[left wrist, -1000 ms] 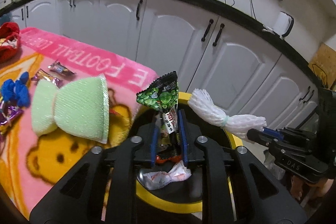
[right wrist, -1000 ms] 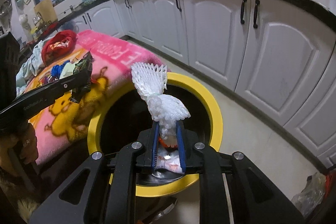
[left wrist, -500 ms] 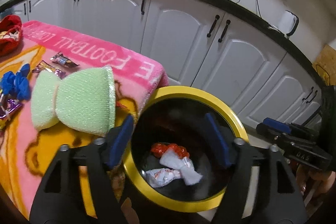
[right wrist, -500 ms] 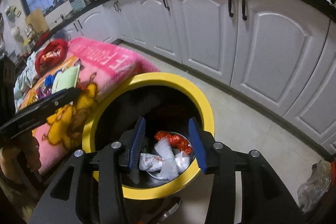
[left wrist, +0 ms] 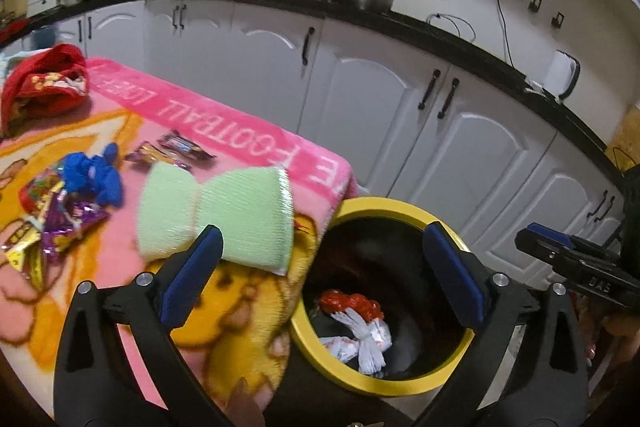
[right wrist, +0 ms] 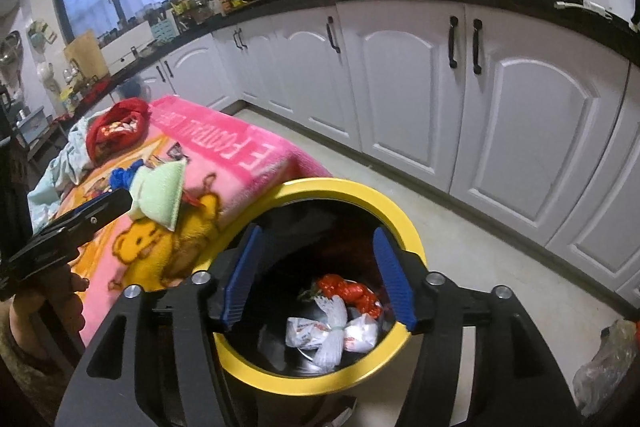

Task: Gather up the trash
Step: 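Move both tools back over the blanket toward the remaining items, then grasp the yellow snack box with the left tool while the right tool grasps the green sponge bow, then carry the yellow box and green sponge bow over the yellow bin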

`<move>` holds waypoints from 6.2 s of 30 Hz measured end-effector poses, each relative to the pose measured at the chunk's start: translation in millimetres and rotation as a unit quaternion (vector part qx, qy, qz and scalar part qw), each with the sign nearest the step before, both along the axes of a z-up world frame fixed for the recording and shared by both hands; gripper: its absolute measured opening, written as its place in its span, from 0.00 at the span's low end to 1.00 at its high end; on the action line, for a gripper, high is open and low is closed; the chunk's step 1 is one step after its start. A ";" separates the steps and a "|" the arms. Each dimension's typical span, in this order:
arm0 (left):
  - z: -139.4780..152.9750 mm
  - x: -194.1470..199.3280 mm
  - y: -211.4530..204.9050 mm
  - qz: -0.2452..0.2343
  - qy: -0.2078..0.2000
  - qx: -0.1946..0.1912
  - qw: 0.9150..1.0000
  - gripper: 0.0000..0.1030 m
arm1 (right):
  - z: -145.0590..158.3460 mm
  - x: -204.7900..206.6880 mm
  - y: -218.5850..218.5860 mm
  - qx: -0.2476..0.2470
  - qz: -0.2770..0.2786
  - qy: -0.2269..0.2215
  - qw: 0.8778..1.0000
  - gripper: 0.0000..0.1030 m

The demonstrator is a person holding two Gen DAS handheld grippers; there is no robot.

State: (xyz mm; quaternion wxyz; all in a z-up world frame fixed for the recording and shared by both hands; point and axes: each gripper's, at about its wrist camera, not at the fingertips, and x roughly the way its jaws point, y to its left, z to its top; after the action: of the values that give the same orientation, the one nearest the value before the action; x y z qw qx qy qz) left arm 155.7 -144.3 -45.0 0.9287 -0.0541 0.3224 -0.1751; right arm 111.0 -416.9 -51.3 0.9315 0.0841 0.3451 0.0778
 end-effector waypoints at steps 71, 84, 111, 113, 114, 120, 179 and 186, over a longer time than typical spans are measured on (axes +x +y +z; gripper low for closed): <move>-49.2 28.5 245.9 0.157 0.092 -0.027 0.983 0.89 | -26.0 133.3 191.6 -0.022 0.163 0.061 0.984 0.80; -61.1 27.7 248.4 0.137 0.106 -0.038 0.984 0.54 | -43.0 141.8 200.0 0.002 0.194 0.081 0.978 0.61; -35.8 -35.5 252.8 0.159 0.061 -0.038 0.985 0.43 | -1.4 42.6 241.0 -0.064 0.295 -0.023 0.953 0.24; -31.1 -39.3 252.7 0.159 0.055 -0.039 0.985 0.43 | 1.2 38.1 244.2 -0.064 0.299 -0.026 0.952 0.24; -28.4 -41.1 251.8 0.159 0.051 -0.038 0.985 0.43 | 1.9 36.3 244.8 -0.064 0.301 -0.026 0.951 0.24; -13.0 -47.5 244.9 0.153 0.034 -0.040 0.987 0.43 | 11.6 26.7 241.0 -0.062 0.297 -0.040 0.952 0.24; 8.5 -8.1 -2.7 -0.084 0.001 0.001 0.996 0.43 | 28.1 -6.5 6.2 -0.008 0.017 -0.063 0.998 0.24; -5.7 -5.9 -24.3 -0.101 0.014 0.013 0.995 0.43 | 16.5 -6.0 -10.6 -0.016 -0.001 -0.052 0.999 0.24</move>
State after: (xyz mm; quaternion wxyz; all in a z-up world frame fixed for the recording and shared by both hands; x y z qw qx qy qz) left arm 149.8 -168.5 -50.7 0.9022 -0.0117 0.3419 -0.2627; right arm 105.1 -427.5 -34.9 0.9494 0.0650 0.2979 0.0759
